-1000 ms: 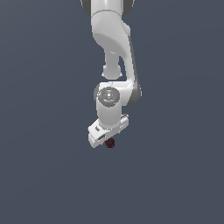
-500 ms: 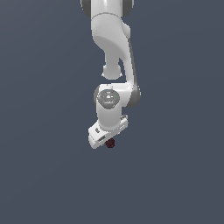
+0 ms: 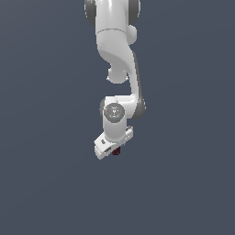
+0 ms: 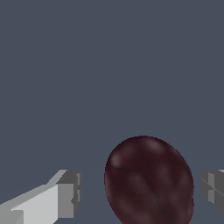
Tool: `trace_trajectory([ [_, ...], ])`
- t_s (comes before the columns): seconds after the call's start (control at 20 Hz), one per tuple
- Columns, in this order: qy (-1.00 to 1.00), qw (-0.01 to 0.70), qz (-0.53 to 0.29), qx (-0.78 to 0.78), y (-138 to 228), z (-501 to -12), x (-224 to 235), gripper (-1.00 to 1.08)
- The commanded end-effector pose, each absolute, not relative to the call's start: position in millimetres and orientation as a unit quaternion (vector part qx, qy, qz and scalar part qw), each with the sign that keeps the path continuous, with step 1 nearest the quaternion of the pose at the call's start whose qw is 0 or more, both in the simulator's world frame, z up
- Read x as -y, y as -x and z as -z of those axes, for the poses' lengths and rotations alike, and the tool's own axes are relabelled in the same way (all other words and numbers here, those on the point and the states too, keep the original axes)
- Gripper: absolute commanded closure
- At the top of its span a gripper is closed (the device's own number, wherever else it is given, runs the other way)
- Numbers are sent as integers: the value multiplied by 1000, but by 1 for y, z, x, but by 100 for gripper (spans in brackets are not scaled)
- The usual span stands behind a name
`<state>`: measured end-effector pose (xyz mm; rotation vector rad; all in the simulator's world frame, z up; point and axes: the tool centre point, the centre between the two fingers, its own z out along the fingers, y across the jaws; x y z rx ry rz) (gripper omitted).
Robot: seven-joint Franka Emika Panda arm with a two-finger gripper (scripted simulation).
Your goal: Pick up the object and move it to a goal position.
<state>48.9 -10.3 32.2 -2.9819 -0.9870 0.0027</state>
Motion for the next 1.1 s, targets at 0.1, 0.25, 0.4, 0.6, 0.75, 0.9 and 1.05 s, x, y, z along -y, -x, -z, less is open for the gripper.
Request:
trace_trajectory([
  [0.1, 949, 0, 0, 314, -51, -28, 10, -92],
  [0.25, 949, 0, 0, 314, -51, -28, 10, 108],
  [0.4, 949, 0, 0, 314, -51, -28, 10, 108],
  [0.6, 949, 0, 0, 314, -51, -28, 10, 108],
  [0.75, 949, 0, 0, 314, -50, -29, 10, 108],
  [0.9, 949, 0, 0, 314, -48, -33, 10, 108],
  [1.05, 949, 0, 0, 314, -44, -41, 9, 108],
])
